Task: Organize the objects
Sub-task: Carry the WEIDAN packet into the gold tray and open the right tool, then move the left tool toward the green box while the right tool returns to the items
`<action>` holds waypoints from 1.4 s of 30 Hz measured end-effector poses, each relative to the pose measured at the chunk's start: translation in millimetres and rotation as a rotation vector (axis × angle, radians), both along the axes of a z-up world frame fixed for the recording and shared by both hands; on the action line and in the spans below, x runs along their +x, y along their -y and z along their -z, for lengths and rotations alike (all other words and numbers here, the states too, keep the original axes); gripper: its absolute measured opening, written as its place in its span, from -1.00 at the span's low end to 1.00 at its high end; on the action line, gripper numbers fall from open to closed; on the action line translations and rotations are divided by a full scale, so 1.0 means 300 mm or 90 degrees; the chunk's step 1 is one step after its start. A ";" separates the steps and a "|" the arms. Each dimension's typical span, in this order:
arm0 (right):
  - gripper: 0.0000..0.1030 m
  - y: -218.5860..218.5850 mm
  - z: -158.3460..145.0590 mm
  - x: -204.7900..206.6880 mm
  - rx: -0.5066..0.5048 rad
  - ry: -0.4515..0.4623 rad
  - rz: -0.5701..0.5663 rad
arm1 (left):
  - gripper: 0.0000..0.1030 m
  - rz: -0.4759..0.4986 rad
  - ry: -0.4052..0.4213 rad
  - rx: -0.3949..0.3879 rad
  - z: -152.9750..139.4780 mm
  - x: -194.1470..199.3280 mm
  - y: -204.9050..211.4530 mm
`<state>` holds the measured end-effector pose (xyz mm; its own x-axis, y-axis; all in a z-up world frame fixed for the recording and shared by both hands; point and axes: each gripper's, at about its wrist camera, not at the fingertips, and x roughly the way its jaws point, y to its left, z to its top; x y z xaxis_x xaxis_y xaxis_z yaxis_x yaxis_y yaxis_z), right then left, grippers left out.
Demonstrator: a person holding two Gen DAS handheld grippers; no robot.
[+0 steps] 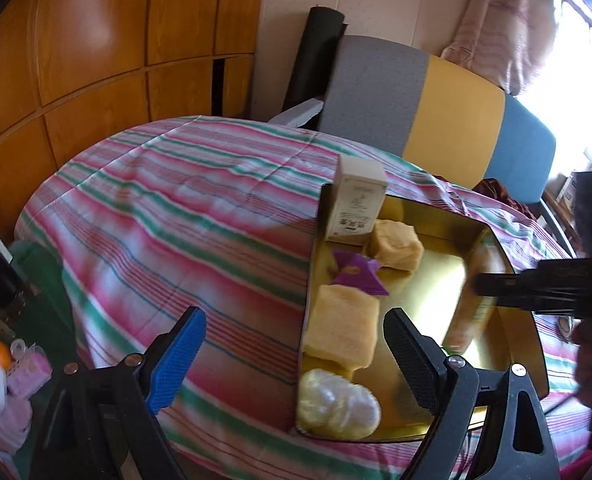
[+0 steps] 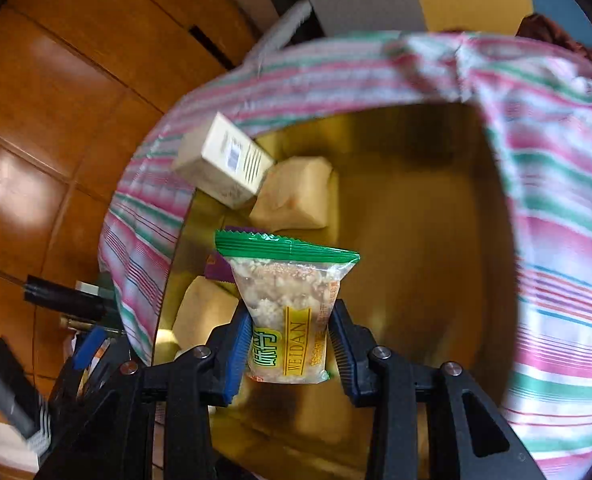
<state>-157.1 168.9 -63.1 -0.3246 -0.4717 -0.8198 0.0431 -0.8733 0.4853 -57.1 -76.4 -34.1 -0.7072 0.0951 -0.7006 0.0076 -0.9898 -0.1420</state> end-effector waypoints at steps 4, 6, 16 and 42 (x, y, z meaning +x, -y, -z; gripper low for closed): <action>-0.24 0.076 0.078 -0.071 -0.005 0.048 0.011 | 0.76 -0.009 0.009 0.008 0.019 0.002 0.026; -0.22 0.095 0.093 -0.085 -0.002 0.050 0.018 | 0.76 -0.010 0.009 0.012 0.023 0.003 0.032; -0.21 0.094 0.051 -0.019 0.039 0.002 0.005 | 0.76 -0.007 0.013 0.007 0.029 0.009 0.021; -0.12 -0.032 -0.113 0.279 0.268 -0.204 -0.001 | 0.76 0.090 -0.019 -0.054 -0.049 0.069 -0.185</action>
<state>-73.3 178.6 -29.2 -0.5893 -0.1241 -0.7983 0.1335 -0.9895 0.0553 -36.3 -20.9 -19.4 -0.7114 0.1358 -0.6896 -0.1348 -0.9893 -0.0557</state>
